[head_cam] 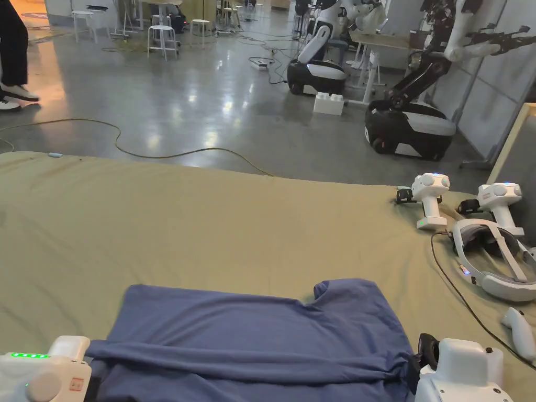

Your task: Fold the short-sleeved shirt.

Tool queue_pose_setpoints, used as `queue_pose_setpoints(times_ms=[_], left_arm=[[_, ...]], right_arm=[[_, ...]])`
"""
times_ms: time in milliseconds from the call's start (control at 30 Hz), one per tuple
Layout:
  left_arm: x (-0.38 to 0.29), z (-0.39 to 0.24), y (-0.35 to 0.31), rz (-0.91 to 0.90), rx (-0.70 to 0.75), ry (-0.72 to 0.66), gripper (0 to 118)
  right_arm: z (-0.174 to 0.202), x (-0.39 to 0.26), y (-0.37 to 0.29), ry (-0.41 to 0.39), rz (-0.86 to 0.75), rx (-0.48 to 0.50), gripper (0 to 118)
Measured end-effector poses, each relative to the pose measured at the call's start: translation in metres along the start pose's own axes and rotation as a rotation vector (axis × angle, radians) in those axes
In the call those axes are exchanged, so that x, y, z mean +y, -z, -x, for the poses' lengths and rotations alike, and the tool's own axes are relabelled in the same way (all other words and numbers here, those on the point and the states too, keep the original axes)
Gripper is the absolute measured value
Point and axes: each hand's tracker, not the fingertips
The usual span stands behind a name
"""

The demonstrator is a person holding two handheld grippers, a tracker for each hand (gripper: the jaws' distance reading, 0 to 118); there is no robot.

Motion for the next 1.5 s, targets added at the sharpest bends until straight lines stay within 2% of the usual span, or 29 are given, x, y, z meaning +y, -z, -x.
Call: queue_pose_setpoints(times_ms=[33,67,133,167,233,333,400,467,500,567,633,733,967,1133,1367,1500], left_arm=[[-0.004,0.001,-0.006,-0.022,-0.018,-0.014,7],[-0.005,0.004,-0.014,-0.038,-0.033,-0.027,7],[-0.010,0.005,-0.025,-0.061,-0.030,-0.031,7],[-0.013,0.004,-0.030,-0.070,-0.028,-0.035,7],[-0.010,0.006,-0.035,-0.077,-0.043,-0.038,7],[-0.010,0.005,-0.039,-0.092,-0.040,-0.031,7],[-0.010,0.005,-0.040,-0.094,-0.039,-0.030,7],[-0.008,0.007,-0.037,-0.093,-0.040,-0.033,7],[-0.008,0.008,-0.036,-0.092,-0.040,-0.035,7],[-0.009,0.008,-0.036,-0.090,-0.040,-0.039,7],[-0.008,0.010,-0.033,-0.090,-0.043,-0.046,7],[-0.008,0.013,-0.036,-0.100,-0.050,-0.051,7],[-0.001,0.021,-0.068,-0.174,-0.082,-0.051,7],[-0.012,0.032,-0.093,-0.201,-0.068,-0.033,7],[-0.076,0.042,-0.098,-0.120,-0.065,-0.018,7],[-0.114,0.046,-0.080,-0.041,-0.062,-0.017,7]], right_arm=[[-0.004,-0.005,0.007,-0.020,0.053,0.000,6],[-0.010,-0.013,0.017,-0.026,0.109,0.007,17],[-0.019,-0.028,0.039,-0.033,0.230,0.044,57],[-0.025,-0.037,0.051,-0.026,0.294,0.075,64],[-0.032,-0.051,0.074,-0.026,0.417,0.087,63],[-0.037,-0.072,0.102,-0.012,0.555,0.054,63],[-0.043,-0.086,0.116,0.016,0.643,0.095,62],[-0.043,-0.095,0.125,0.041,0.683,0.119,47],[-0.045,-0.097,0.122,0.079,0.664,0.132,39],[-0.043,-0.092,0.116,0.082,0.628,0.128,7],[-0.039,-0.089,0.113,0.060,0.626,0.157,5],[-0.034,-0.079,0.104,-0.048,0.602,0.156,4],[-0.048,-0.028,0.058,-0.046,0.481,0.199,4],[-0.058,-0.013,0.021,-0.115,0.443,0.177,4],[-0.061,-0.063,-0.024,-0.150,0.561,0.187,4],[-0.059,-0.106,-0.036,-0.121,0.653,0.175,4]])
